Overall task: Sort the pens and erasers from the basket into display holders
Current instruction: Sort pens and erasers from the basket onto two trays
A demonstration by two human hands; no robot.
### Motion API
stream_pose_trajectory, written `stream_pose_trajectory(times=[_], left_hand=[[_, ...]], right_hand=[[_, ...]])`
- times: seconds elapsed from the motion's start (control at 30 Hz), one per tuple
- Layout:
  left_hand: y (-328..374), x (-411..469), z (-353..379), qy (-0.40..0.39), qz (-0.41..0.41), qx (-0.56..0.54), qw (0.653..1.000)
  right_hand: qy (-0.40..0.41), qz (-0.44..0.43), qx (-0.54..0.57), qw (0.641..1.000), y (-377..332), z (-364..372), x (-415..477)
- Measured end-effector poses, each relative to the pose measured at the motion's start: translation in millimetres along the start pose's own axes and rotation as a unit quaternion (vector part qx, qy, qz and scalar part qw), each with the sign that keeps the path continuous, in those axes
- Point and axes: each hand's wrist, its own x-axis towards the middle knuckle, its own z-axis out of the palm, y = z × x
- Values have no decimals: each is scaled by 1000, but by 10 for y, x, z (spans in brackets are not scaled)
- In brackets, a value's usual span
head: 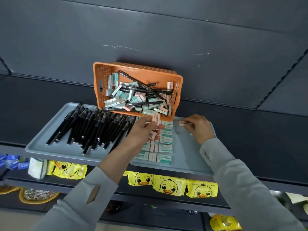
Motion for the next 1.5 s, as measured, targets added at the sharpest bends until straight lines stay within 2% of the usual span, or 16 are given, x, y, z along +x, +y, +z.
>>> stream_pose_trajectory(times=[0.2, 0.33, 0.53, 0.6, 0.67, 0.77, 0.8, 0.87, 0.93, 1.0, 1.07, 1.17, 1.27, 1.4, 1.5], left_hand=[[-14, 23, 41, -2, -3, 3, 1000], [-38, 55, 103, -1, -7, 4, 1000], [-58, 70, 213, -26, 3, 17, 1000], [-62, 65, 228, -34, 7, 32, 999], [-69, 71, 241, -38, 13, 60, 997], [-66, 62, 270, -46, 25, 91, 994], [-63, 54, 288, -50, 29, 97, 994], [-55, 56, 305, -44, 33, 105, 993], [-37, 89, 281, -21, 15, 85, 996], [-12, 125, 226, -8, -9, 48, 999], [-14, 155, 165, -7, -12, 46, 999], [-43, 142, 120, -20, 2, 52, 998], [-84, 124, 126, -26, 25, 92, 995], [-148, 113, 138, -26, 41, 27, 998], [-150, 114, 110, -6, 68, 58, 996]], right_hand=[[51, 3, -22, 998, 114, -26, -110], [37, -9, -90, 995, 197, 12, -222], [32, 7, -88, 996, 259, -86, -274], [57, 6, -42, 997, 149, -146, -280], [84, 11, 61, 995, -60, -235, -283], [0, 29, 277, 961, -436, -313, -250], [-26, 27, 325, 945, -504, -307, -236], [-28, 40, 377, 925, -501, -291, -219], [9, 104, 357, 928, -379, -298, -216], [23, 148, 254, 955, -234, -292, -243], [-14, 130, 144, 981, -147, -267, -282], [-49, 43, 31, 997, -133, -223, -297], [-33, 13, 16, 999, -151, -194, -267], [-5, -12, 12, 1000, -221, -113, -197], [41, 13, 55, 998, -271, -107, -191]])
